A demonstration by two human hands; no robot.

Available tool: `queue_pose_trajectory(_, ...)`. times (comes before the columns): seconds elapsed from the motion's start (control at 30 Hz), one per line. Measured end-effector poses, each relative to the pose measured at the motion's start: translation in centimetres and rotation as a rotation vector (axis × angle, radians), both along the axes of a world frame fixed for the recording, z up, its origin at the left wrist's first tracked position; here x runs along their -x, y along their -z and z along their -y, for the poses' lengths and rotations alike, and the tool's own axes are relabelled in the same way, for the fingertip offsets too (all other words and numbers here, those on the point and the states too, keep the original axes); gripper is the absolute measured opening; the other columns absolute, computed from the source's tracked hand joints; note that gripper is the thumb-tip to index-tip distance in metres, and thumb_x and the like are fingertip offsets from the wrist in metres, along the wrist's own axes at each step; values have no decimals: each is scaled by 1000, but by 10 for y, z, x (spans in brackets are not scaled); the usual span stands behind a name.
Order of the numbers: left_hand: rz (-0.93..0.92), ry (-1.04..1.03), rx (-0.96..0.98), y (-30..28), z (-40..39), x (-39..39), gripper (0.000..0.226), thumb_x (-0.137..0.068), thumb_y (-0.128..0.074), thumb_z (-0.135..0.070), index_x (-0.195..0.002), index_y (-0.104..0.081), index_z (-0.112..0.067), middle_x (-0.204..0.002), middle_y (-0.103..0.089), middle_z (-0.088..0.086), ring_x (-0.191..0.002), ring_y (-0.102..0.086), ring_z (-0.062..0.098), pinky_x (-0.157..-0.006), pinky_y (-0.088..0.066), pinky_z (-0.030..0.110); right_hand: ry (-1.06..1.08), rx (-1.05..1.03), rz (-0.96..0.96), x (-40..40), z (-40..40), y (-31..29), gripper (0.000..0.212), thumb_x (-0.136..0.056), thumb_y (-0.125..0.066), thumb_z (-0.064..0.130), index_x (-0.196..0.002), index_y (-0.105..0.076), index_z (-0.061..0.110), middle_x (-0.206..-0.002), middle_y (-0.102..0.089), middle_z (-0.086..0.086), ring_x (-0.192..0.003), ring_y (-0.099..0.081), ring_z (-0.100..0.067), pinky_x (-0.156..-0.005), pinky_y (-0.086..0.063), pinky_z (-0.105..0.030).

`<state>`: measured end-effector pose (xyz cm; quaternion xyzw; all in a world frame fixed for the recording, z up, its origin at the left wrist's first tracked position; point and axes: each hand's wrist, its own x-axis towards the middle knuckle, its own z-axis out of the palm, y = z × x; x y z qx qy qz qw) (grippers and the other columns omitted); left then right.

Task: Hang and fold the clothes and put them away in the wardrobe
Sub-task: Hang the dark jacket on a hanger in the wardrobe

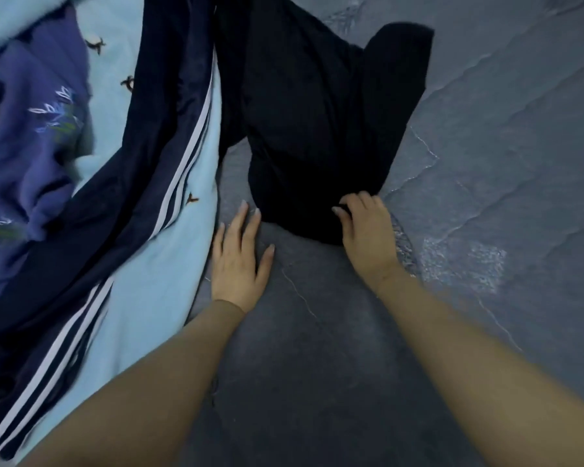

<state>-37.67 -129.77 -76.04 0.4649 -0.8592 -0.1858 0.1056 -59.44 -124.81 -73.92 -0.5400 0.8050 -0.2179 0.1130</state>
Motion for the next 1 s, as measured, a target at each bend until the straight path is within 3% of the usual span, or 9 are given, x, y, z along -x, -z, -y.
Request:
queue_pose_trajectory(0.13, -266, -51, -185, -26, -41, 7, 64, -98, -51, -36, -153, -22, -21, -161, -11, 5, -148, -15, 19, -118, -20, 53, -15, -86, 16, -29, -102, -10, 4, -87, -69, 5, -88, -68, 1, -79, -63, -16, -70, -57, -34, -65, -52, -44)
queue_pose_trajectory(0.23, -519, -235, -504, -49, -69, 30, 66, -95, -57, -42, -150, -20, -40, -160, -5, -7, -145, -10, -1, -120, -19, 29, 28, -157, 91, -51, -169, -13, 5, -86, -71, 6, -89, -69, 3, -79, -63, -13, -71, -58, -32, -65, -53, -41)
queue_pose_trajectory(0.33, -658, -501, -769, -65, -80, 57, 67, -93, -65, -33, -147, -25, -38, -153, -28, -3, -138, -30, 3, -117, -27, 28, 31, -215, 179, -77, -226, -24, 6, -83, -74, 5, -89, -71, 5, -78, -64, -8, -69, -60, -26, -63, -54, -36)
queue_pose_trajectory(0.43, -635, -632, -835, -75, -104, 67, 46, -96, -60, -15, -138, -42, -22, -129, -53, -7, -122, -51, 11, -112, -40, 37, 28, -302, 295, -94, -265, -41, 8, -88, -70, 10, -94, -72, 5, -85, -67, -7, -78, -62, -24, -71, -54, -36)
queue_pose_trajectory(0.53, -545, -704, -857, -81, -134, 55, 36, -97, -56, -8, -133, -53, -13, -122, -61, 2, -115, -57, 16, -108, -44, 36, 120, -300, 473, -96, -283, -58, 17, -91, -67, 18, -106, -70, 10, -103, -64, -1, -94, -59, -14, -88, -49, -26)
queue_pose_trajectory(0.67, -376, -630, -960, -93, -187, 17, 32, -97, -53, -2, -127, -60, -11, -116, -66, 4, -112, -61, 20, -102, -47, 32, 474, -158, 588, -83, -280, -79, 41, -89, -69, 17, -127, -55, 9, -123, -51, -2, -113, -51, -9, -105, -39, -23)
queue_pose_trajectory(0.77, -348, -602, -1084, -104, -218, -9, 30, -96, -54, 0, -121, -62, -16, -111, -68, 3, -106, -63, 18, -96, -50, 29, 812, -138, 976, -65, -255, -80, 65, -88, -72, 21, -141, -38, 6, -140, -47, -9, -128, -47, -19, -114, -35, -36)
queue_pose_trajectory(0.83, -373, -644, -1094, -108, -225, -22, 29, -95, -55, -1, -119, -63, -17, -111, -69, 2, -104, -64, 15, -95, -51, 29, 935, -152, 1166, -53, -234, -75, 58, -87, -72, 28, -134, -43, 7, -138, -52, -11, -125, -52, -22, -110, -41, -40)
queue_pose_trajectory(1.0, -377, -637, -1050, -112, -219, -34, 30, -94, -59, -4, -102, -62, -33, -106, -69, -3, -94, -65, 5, -77, -51, 12, 697, -303, 1123, -46, -210, -65, 15, -97, -57, 20, -110, -61, 14, -106, -69, -6, -96, -66, -19, -76, -54, -23)
